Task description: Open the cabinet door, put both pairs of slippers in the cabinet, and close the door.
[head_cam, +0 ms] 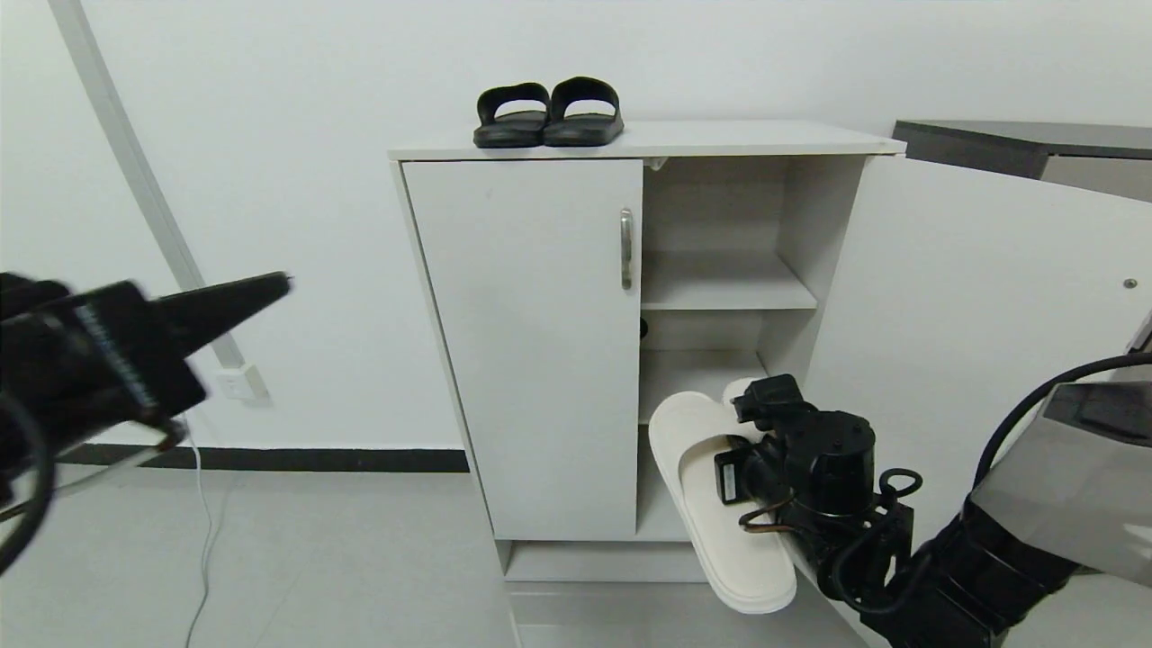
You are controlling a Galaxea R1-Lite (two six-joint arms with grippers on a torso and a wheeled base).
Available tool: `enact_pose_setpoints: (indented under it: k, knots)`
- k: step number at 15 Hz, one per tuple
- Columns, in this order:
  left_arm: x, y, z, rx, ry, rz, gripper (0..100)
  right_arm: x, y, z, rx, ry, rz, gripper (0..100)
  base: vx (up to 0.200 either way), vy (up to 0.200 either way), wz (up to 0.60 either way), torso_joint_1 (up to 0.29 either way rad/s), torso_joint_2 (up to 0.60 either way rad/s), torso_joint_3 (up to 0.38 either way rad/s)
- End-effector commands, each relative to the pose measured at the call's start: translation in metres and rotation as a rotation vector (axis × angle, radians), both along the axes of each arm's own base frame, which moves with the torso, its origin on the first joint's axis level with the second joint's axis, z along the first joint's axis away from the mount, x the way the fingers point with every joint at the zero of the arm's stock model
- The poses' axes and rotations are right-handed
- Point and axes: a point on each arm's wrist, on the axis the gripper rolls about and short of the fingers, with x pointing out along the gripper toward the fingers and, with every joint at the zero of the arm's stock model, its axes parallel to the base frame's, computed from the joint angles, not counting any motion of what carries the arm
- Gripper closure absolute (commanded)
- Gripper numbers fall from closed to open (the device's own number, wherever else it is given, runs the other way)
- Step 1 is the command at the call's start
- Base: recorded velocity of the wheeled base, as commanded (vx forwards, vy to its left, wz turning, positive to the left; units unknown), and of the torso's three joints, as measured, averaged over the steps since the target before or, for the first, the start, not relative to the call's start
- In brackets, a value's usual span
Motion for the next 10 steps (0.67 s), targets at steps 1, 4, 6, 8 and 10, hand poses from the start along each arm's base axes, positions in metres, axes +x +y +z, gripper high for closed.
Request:
enact_pose_setpoints:
  k: [1,4,6,8,10]
  knots:
    - [-0.063,0.044,-0.025,0.050,-0.062,0.256,100,0.009,0.000,-0.007,-0.008,0.004,-0.037,100,0.000,0.000,0.00,0.000,0.00,0.000]
    - [-0.102,0.061,-0.100,0.082,-0.018,0.490,100,0.012,0.001,-0.008,-0.007,0.002,-0.048,100,0.000,0.000,0.00,0.000,0.00,0.000]
    - [-0.124,0.064,-0.133,0.073,-0.053,0.625,100,0.013,-0.001,-0.009,-0.008,0.004,-0.054,100,0.000,0.000,0.00,0.000,0.00,0.000]
    - [-0.137,0.062,-0.160,0.124,-0.077,0.736,100,0.013,-0.001,-0.009,-0.008,0.004,-0.054,100,0.000,0.000,0.00,0.000,0.00,0.000]
    - [-0.140,0.059,-0.180,0.198,-0.102,0.626,100,0.013,0.000,-0.009,-0.009,0.006,-0.053,100,0.000,0.000,0.00,0.000,0.00,0.000]
